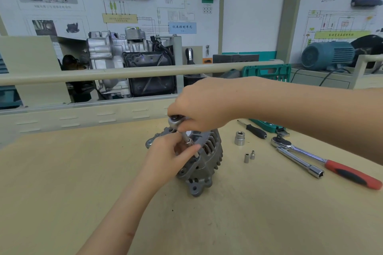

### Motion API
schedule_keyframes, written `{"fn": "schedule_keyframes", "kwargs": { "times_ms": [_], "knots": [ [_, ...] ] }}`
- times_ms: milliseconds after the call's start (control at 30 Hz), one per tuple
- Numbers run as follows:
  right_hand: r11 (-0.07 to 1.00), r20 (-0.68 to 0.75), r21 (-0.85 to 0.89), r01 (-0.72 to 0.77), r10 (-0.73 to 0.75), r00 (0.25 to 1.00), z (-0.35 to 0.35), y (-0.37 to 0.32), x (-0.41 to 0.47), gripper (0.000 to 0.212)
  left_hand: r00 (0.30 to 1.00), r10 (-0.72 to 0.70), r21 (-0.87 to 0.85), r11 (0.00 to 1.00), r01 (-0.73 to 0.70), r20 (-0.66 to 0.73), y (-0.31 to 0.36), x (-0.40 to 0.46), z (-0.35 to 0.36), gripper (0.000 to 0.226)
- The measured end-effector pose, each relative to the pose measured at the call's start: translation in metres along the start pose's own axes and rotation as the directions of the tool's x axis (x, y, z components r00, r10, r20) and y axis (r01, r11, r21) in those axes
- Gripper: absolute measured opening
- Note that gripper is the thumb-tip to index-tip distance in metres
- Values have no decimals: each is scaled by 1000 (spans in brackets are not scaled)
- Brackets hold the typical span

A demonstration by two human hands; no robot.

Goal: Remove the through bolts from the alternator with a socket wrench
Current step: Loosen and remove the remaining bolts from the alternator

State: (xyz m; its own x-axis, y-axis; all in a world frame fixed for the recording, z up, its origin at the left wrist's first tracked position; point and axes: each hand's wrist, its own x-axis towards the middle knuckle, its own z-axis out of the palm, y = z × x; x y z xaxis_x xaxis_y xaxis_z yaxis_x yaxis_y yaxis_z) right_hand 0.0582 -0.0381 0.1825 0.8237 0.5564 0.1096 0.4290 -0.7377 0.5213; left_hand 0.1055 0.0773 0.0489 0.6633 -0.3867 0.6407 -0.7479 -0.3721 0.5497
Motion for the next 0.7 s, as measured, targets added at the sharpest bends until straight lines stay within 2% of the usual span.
{"fn": "schedule_keyframes", "kwargs": {
  "times_ms": [67,167,300,400,700],
  "knots": [
    [1000,11,-26,-3,3,1000,-2,1,1,23,1000,6,35,999,-5,-27,2,0,2,37],
    [998,60,30,61,-63,996,-2,4,6,23,999,8,50,999,-6,-36,3,1,2,37],
    [1000,6,-27,0,0,1000,2,0,2,23,999,-23,5,1000,23,24,2,1,1,23],
    [1000,1,6,11,-11,1000,1,-1,0,26,997,-55,-6,998,55,54,0,3,1,33],
    [999,56,-4,36,-36,998,-4,0,5,18,999,3,65,998,-1,-34,3,0,8,36]
  ]
}}
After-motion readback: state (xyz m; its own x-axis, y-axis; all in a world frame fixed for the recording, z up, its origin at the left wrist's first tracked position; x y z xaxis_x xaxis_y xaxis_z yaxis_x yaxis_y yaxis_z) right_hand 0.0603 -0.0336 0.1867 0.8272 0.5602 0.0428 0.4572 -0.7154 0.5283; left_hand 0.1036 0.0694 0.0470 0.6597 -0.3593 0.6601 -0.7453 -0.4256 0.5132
